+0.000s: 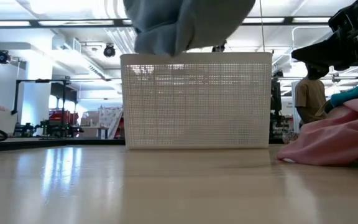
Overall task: Sort clothes
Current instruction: Put the blue jeans into the white laundry bin
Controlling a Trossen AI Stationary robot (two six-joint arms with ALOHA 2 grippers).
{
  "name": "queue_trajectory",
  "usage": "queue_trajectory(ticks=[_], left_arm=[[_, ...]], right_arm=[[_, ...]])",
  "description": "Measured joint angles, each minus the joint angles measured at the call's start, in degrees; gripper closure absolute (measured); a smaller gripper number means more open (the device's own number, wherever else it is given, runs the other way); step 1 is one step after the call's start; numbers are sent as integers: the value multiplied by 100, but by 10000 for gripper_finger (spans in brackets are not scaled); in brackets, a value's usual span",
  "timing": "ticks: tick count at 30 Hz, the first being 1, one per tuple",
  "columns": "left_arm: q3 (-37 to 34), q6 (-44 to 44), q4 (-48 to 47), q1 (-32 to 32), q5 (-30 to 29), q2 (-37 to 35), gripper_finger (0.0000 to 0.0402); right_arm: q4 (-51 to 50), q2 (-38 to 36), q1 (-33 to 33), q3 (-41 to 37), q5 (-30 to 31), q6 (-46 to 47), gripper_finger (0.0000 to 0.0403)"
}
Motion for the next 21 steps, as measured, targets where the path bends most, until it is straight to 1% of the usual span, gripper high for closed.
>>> queue_trajectory(ticks=[5, 9, 12, 17, 21], left_arm=[[637, 72, 381, 826, 837, 447, 370], [1082, -85, 731, 1460, 1629, 879, 370], [1347, -198, 967, 1841, 2028, 1233, 370], [1524, -301, 680, 2358, 2075, 1606, 370], [1322, -360, 459, 2720, 2039, 1646, 370]], right_arm=[[-2, -2, 1, 0, -2, -2, 403], [-18, -2, -1, -1, 0, -7, 403], [-24, -1, -1, 0, -2, -11, 403], [-97, 0, 0, -1, -1, -3, 403], [-127, -2, 1, 0, -2, -2, 403]])
